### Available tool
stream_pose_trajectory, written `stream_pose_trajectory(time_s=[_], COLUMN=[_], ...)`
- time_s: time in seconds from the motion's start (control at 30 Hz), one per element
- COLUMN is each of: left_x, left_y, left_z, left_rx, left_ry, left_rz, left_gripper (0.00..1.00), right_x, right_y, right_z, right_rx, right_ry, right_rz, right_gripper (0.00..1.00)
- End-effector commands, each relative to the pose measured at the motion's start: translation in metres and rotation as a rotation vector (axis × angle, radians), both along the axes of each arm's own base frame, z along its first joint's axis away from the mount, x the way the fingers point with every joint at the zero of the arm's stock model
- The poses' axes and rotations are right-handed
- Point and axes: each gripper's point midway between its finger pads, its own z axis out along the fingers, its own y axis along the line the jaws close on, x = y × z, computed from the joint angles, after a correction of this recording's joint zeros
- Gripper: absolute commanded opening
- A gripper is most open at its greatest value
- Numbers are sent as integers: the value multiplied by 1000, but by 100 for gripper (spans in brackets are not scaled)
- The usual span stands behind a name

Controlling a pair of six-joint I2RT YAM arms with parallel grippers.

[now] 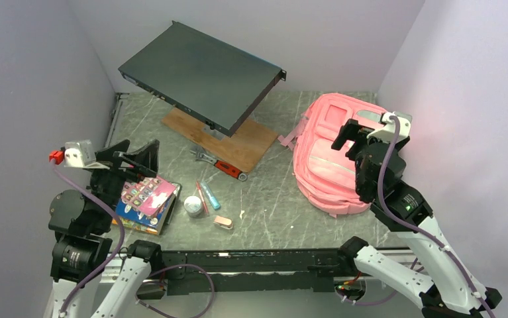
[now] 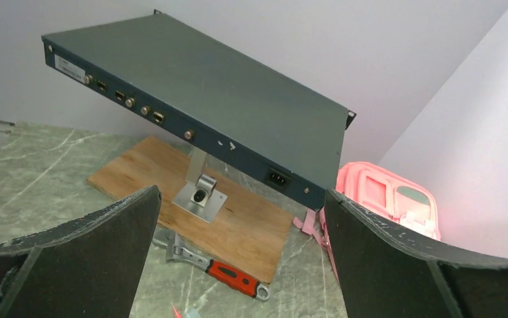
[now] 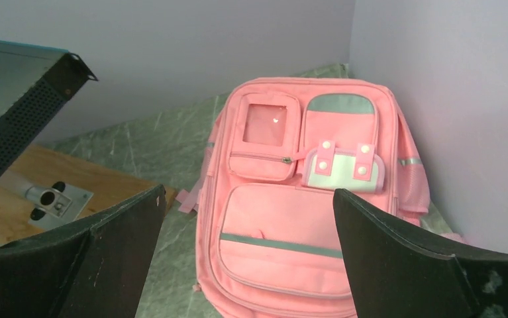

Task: Pack the student bag
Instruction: Move the student bag to the center of the board.

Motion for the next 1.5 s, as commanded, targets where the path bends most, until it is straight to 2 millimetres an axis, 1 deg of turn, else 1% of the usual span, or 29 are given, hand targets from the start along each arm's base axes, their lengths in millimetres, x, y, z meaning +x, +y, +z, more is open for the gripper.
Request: stream_pose_trajectory(time_s=[0.0,0.1,0.2,0.27,0.4,0.43,0.57,0.63,0.73,0.8,0.9,0.97,1.03,1.07,1.13,1.2,1.27,1.33,1.4,1.47], left_x=[8,12,15,16,17,17,17,15,10,7,3,0,-2,-3,-5,-6,-7,-7,-7,-6], left_y=[-10,-16,-22,-25,-36,-40,-51,-55,-62,-68,-75,-81,-86,-90,-98,-105,-114,-122,-127,-129], left_z=[-11,-18,-27,-34,-54,-62,-93,-106,-123,-136,-155,-166,-171,-173,-175,-178,-179,-186,-190,-192], left_rx=[-9,-14,-11,-12,-24,-26,-27,-24,-21,-26,-47,-71,-100,-114,-136,-148,-156,-170,-179,-184], left_ry=[27,46,75,95,141,160,256,286,321,348,389,410,413,413,417,425,418,446,453,446], left_rz=[-45,-72,-101,-113,-169,-193,-251,-276,-318,-356,-403,-436,-468,-490,-540,-592,-658,-711,-742,-746], left_gripper=[99,99,99,99,99,99,99,99,99,99,99,99,99,99,99,99,99,99,99,99], right_x=[5,10,16,19,26,30,38,38,35,29,9,1,-6,-9,-14,-18,-20,-24,-24,-26], right_y=[-7,-3,14,20,28,21,15,14,1,-11,-38,-58,-66,-65,-57,-48,-34,-19,5,26], right_z=[-19,-34,-55,-70,-100,-108,-148,-169,-196,-216,-243,-249,-255,-260,-273,-281,-280,-275,-267,-265], right_rx=[-21,-45,-68,-59,42,92,321,371,399,443,524,526,513,513,527,540,548,539,500,402], right_ry=[59,119,158,182,230,244,317,366,448,498,544,495,491,515,592,648,666,659,647,681], right_rz=[-88,-92,-7,11,53,47,120,128,29,-58,-225,-292,-316,-319,-295,-253,-177,-119,-13,57], right_gripper=[100,100,100,100,100,100,100,100,100,100,100,100,100,100,100,100,100,100,100,100])
